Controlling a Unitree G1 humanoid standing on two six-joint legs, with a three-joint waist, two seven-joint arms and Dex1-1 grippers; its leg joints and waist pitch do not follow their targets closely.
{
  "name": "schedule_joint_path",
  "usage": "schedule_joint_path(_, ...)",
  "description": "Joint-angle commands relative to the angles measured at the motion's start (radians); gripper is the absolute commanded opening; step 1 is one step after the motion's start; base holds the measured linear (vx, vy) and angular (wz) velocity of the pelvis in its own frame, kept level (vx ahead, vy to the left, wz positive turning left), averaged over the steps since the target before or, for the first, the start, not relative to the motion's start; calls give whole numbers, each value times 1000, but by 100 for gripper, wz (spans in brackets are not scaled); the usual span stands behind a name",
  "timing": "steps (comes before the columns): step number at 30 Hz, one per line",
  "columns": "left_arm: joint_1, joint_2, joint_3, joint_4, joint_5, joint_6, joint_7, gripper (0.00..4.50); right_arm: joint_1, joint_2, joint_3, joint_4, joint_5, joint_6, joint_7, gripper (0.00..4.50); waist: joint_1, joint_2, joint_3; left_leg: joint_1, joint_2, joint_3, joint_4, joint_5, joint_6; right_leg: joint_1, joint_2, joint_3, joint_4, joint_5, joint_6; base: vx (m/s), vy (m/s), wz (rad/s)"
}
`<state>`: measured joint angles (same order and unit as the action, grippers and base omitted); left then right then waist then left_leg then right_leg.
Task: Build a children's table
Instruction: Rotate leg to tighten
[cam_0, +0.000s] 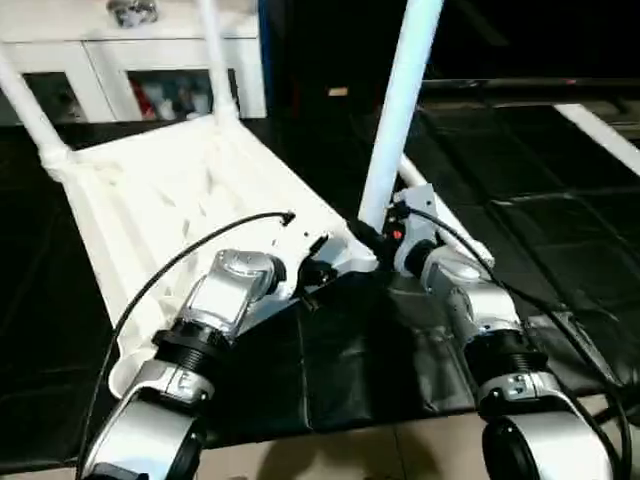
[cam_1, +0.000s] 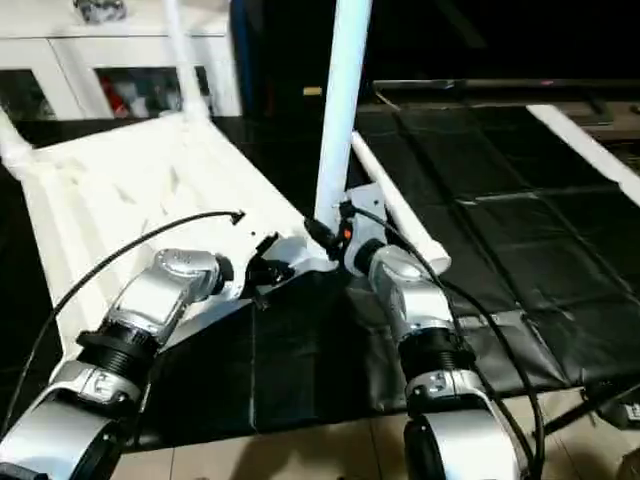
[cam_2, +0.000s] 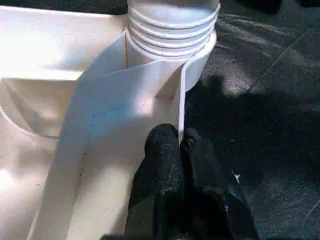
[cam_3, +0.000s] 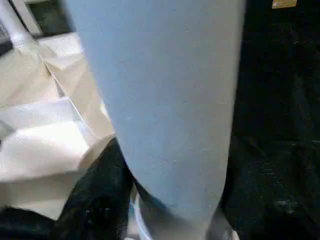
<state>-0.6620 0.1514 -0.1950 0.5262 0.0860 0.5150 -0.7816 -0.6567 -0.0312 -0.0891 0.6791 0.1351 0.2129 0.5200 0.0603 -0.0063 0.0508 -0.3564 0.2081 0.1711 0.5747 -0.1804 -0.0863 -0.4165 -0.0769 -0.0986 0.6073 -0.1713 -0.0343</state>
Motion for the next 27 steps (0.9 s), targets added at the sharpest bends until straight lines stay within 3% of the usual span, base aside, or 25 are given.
schedule_joint_path(1,-15,-19,-37,-66,-19,-29,-21,0,34,64,54,38,31,36,51,285,15,-7,-71,-6,15,0,-50,-88,95,74,-67,50,-67,-131,-204,0,0,0)
schedule_joint_path(4,-6,12,-55,-61,-10,-63,-57,0,50,29,54,28,31,7,84,319,15,-4,-69,-4,15,0,-52,-127,82,73,-68,51,-76,-190,-190,0,0,0)
schedule_joint_path(6,5,51,-62,-38,-11,-124,-123,0,91,-47,80,-4,31,-43,225,330,21,-1,-67,-4,16,0,-52,-145,74,73,-68,52,-79,-216,-178,0,0,0)
schedule_joint_path(9,7,84,-66,-19,-17,-152,-178,0,119,-109,71,-27,52,-64,341,368,34,-4,-67,-1,17,1,-51,-144,78,73,-68,52,-80,-224,-170,0,0,0)
schedule_joint_path(16,11,168,-116,12,-27,-255,-333,0,141,-231,84,-49,68,-99,532,430,52,-4,-69,-1,20,1,-49,-128,83,72,-67,53,-71,-193,-183,0,0,0)
schedule_joint_path(19,13,213,-145,30,-22,-344,-441,0,133,-285,87,-61,94,-110,644,442,61,-1,-70,3,22,2,-48,-140,84,69,-66,52,-71,-189,-191,0,0,0)
schedule_joint_path(23,6,262,-189,48,-19,-405,-571,0,115,-348,135,-82,100,-92,800,448,75,-1,-68,4,25,2,-49,-158,79,68,-68,52,-70,-213,-189,0,0,0)
schedule_joint_path(27,-11,282,-225,81,-4,-474,-647,0,91,-367,195,-71,62,-121,875,448,85,-1,-66,9,27,2,-50,-180,61,62,-70,52,-74,-265,-181,0,0,0)
